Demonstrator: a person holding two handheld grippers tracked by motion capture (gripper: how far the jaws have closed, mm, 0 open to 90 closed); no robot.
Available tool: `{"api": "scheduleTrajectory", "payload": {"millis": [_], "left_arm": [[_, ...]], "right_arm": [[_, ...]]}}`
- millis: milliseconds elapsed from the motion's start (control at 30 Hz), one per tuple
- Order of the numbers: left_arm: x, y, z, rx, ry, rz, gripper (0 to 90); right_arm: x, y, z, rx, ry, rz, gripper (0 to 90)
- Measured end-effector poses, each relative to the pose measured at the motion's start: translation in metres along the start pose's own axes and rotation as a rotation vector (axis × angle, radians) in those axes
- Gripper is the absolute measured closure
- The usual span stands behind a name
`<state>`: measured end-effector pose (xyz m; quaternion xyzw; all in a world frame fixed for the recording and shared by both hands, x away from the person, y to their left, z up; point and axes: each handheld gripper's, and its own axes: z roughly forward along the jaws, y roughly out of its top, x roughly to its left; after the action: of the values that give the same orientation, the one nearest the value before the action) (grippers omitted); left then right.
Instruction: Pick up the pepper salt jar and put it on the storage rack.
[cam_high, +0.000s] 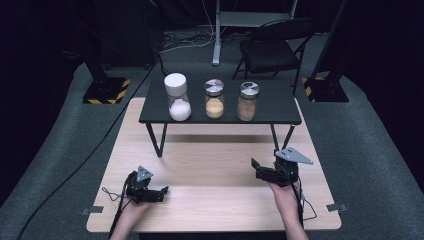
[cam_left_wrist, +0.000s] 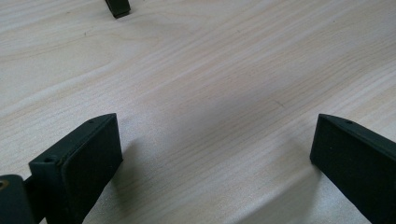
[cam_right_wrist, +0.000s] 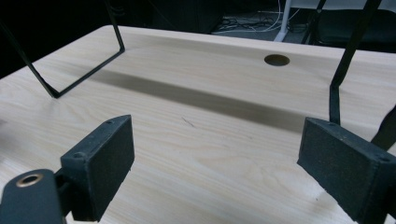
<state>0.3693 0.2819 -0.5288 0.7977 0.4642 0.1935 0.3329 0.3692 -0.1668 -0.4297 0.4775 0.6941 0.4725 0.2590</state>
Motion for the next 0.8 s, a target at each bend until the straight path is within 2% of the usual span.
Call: {"api": "scheduleTrajectory", "payload": {"millis": [467,800], "left_arm": [[0.000,0.000,0.000,0.000,0.000,0.000,1.9],[0.000,0.000,0.000,0.000,0.000,0.000,1.9]], "right_arm": [[-0.004,-0.024,0.005,0.043,0.011,0.010,9.3],[-0.006,-0.037,0.008,0.074,0.011,-0.005,9.1]]}}
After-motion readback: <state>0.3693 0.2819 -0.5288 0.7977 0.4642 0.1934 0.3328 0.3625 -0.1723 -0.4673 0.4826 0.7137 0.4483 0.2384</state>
